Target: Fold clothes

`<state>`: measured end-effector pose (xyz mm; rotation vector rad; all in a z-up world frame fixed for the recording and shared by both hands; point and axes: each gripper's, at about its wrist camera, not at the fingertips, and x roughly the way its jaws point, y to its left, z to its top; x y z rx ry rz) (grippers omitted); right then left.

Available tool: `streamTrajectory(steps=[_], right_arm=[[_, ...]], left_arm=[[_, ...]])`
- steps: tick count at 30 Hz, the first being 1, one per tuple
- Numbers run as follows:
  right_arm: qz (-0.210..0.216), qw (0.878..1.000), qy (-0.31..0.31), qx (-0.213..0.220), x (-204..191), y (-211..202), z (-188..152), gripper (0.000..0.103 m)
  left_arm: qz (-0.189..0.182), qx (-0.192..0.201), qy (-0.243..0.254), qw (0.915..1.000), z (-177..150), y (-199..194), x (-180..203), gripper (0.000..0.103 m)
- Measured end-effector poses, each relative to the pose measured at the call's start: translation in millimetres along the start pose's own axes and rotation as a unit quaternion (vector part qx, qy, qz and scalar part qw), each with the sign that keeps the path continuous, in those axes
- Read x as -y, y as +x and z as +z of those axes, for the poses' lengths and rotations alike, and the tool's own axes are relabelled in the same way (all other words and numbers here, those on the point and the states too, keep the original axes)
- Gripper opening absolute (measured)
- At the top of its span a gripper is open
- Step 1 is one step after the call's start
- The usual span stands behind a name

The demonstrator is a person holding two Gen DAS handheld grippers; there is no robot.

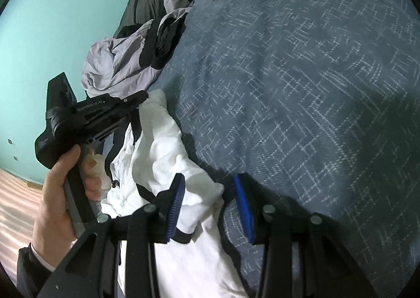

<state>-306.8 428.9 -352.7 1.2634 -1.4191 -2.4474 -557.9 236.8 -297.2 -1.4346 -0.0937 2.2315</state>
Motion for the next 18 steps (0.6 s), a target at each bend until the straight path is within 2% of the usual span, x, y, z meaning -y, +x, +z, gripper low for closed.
streamTrajectory(steps=[1, 4, 8, 18], right_arm=[[0.003, 1.0, 0.001, 0.0, 0, 1, 1, 0.039], [0.007, 1.0, 0.006, 0.003, 5, 3, 1, 0.01], [0.018, 1.0, 0.01, 0.01, 12, 0, -1, 0.005], [0.045, 0.997, 0.047, 0.049, 25, -16, -9, 0.004]], left_arm=[[0.003, 0.003, -0.001, 1.0, 0, 0, 0, 0.001], [0.003, 0.007, -0.001, 1.0, 1, 2, 1, 0.001], [0.005, 0.007, -0.001, 1.0, 4, 4, 1, 0.001], [0.021, 0.016, -0.025, 0.9993, 7, 9, -9, 0.001]])
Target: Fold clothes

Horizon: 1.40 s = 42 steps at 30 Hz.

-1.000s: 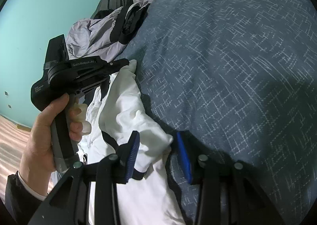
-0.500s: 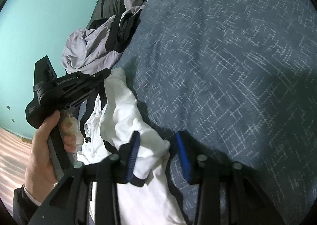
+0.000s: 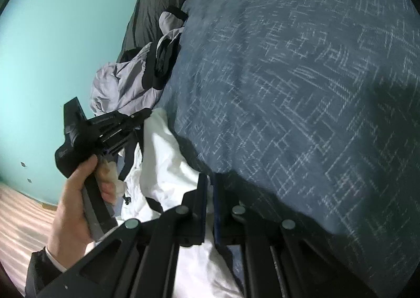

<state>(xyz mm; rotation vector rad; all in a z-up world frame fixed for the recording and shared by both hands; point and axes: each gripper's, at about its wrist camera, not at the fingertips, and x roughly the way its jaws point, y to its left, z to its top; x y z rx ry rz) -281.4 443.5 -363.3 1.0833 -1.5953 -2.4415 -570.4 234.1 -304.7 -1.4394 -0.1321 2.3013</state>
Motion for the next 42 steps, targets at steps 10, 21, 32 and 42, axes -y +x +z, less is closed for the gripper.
streamTrajectory(steps=[10, 21, 32, 42], right_arm=[[0.014, 0.999, 0.043, 0.022, 11, -4, -5, 0.004], [0.003, 0.999, 0.05, 0.022, 5, 0, -5, 0.008], [-0.02, 0.998, 0.046, 0.032, 6, -12, -9, 0.024], [-0.034, 0.999, 0.032, 0.02, -5, -16, -13, 0.024]], left_arm=[[0.013, 0.003, -0.012, 0.9998, 1, 4, -7, 0.001], [0.006, -0.003, -0.004, 1.0, 1, 9, 2, 0.004], [0.01, 0.012, -0.026, 0.9995, -6, -27, -15, 0.039], [0.004, 0.012, -0.035, 0.9993, -45, -82, -39, 0.039]])
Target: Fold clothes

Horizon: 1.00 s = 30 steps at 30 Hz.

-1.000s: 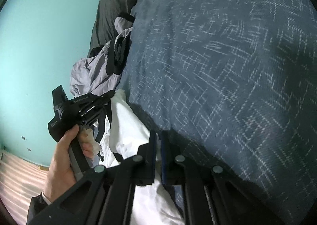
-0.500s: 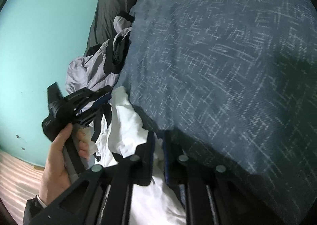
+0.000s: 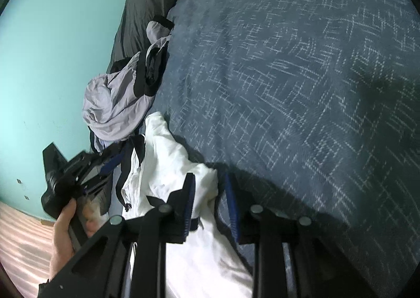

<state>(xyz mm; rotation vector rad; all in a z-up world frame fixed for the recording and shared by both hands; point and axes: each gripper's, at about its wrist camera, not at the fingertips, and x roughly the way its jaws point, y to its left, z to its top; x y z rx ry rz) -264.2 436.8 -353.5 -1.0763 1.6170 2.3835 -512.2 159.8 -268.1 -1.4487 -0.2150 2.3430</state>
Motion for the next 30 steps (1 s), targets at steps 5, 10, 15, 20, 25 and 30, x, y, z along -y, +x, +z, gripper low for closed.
streamTrajectory(steps=[5, 10, 15, 20, 25, 30], right_arm=[[-0.03, 0.999, -0.027, -0.014, -6, -4, -9, 0.024], [-0.05, 0.997, -0.053, -0.031, -13, -12, -17, 0.028], [-0.072, 0.992, -0.083, -0.055, -23, -20, -27, 0.033], [-0.098, 0.985, -0.114, -0.08, -30, -27, -36, 0.035], [-0.112, 0.978, -0.141, -0.105, -35, -37, -44, 0.036], [-0.131, 0.965, -0.181, -0.137, -42, -53, -55, 0.036]], left_arm=[[0.015, 0.005, -0.004, 0.9999, -30, -39, -24, 0.039], [0.027, 0.004, -0.039, 0.9989, -69, -75, -60, 0.039], [0.036, 0.003, -0.068, 0.9971, -109, -109, -91, 0.04], [0.045, 0.003, -0.089, 0.995, -152, -140, -113, 0.042], [0.053, 0.001, -0.103, 0.9933, -195, -169, -130, 0.047], [0.065, -0.005, -0.108, 0.992, -234, -199, -139, 0.048]])
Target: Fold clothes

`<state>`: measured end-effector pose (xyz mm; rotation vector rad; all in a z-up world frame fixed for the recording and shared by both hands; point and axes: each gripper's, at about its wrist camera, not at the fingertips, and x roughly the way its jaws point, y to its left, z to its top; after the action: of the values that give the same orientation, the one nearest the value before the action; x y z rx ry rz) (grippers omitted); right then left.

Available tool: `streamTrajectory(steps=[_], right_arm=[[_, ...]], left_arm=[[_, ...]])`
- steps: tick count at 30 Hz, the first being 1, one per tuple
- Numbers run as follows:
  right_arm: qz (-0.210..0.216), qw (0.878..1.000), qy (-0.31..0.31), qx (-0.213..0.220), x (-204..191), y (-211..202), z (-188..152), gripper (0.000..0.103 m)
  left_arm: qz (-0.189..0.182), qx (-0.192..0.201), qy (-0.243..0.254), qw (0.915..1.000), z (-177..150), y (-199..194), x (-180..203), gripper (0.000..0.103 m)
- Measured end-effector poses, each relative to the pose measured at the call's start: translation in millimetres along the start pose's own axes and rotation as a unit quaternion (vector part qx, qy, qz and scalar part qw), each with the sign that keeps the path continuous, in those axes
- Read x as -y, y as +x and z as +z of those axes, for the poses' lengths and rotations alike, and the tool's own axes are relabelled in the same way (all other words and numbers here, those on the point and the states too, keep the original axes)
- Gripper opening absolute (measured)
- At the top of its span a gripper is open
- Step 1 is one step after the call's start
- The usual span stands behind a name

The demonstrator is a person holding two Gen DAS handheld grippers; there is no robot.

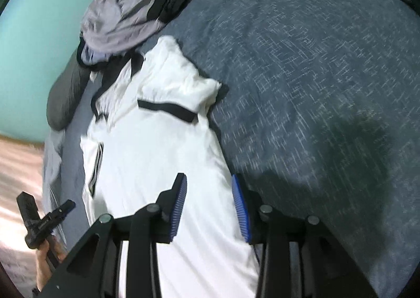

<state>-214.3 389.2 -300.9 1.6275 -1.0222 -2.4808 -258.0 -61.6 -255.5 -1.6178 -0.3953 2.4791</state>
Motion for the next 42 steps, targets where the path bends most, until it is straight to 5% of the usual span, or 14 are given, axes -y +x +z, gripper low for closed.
streamTrajectory(steps=[9, 20, 42], right_arm=[[-0.025, 0.998, -0.029, -0.048, 4, -19, -28, 0.037], [-0.044, 0.996, -0.053, -0.056, 6, -42, -58, 0.037], [-0.063, 0.993, -0.065, -0.081, 14, -62, -102, 0.037]], left_arm=[[0.016, -0.017, -0.004, 0.9997, -57, -33, -24, 0.05], [0.022, -0.033, -0.016, 0.9991, -117, -61, -44, 0.05], [0.007, -0.108, -0.035, 0.9935, -210, -58, -82, 0.05]])
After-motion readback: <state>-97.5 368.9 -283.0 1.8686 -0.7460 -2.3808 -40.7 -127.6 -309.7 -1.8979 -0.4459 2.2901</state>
